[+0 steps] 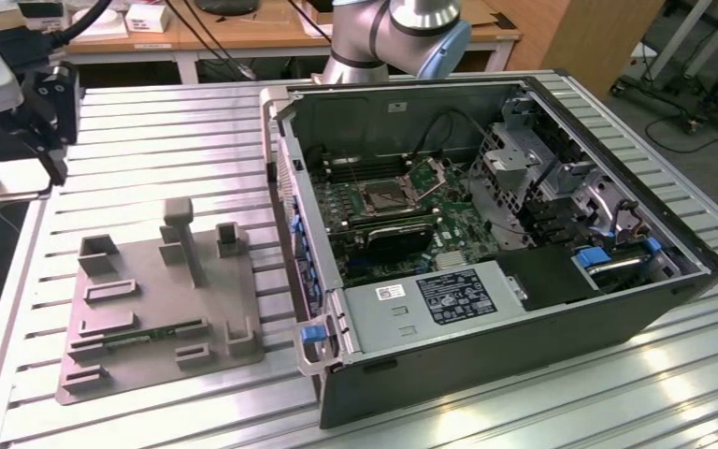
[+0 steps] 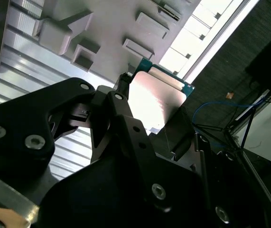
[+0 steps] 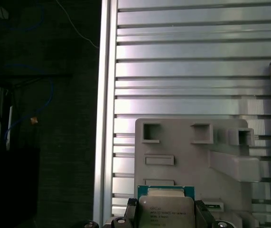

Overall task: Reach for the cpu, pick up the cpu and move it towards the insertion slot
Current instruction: 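Pick up the cpu and move it towards the insertion slot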

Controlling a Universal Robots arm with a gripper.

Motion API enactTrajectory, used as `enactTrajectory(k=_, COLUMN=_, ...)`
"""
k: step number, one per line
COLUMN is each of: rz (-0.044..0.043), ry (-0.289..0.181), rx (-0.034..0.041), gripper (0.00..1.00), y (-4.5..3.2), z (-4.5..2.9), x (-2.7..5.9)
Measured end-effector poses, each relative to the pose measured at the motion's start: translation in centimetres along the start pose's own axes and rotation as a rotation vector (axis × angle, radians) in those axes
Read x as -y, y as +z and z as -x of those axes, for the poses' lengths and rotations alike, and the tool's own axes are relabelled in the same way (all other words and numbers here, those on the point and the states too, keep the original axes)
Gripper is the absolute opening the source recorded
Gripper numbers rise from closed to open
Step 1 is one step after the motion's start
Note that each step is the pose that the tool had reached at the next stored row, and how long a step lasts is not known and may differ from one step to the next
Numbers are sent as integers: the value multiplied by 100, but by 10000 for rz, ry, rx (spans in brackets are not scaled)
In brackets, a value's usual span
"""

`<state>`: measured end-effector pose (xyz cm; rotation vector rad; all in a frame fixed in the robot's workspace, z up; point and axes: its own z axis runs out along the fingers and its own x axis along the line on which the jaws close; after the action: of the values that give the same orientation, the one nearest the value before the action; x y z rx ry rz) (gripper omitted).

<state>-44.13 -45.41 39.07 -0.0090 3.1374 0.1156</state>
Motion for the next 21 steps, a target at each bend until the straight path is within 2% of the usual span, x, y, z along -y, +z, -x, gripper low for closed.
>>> enactTrajectory(k=13, rz=0, ry=0, rx=0, gripper=54, y=-105, z=1, x=-9)
enactTrajectory(k=21, rz=0, ry=0, rx=0, gripper=54, y=-130, z=1, x=-11)
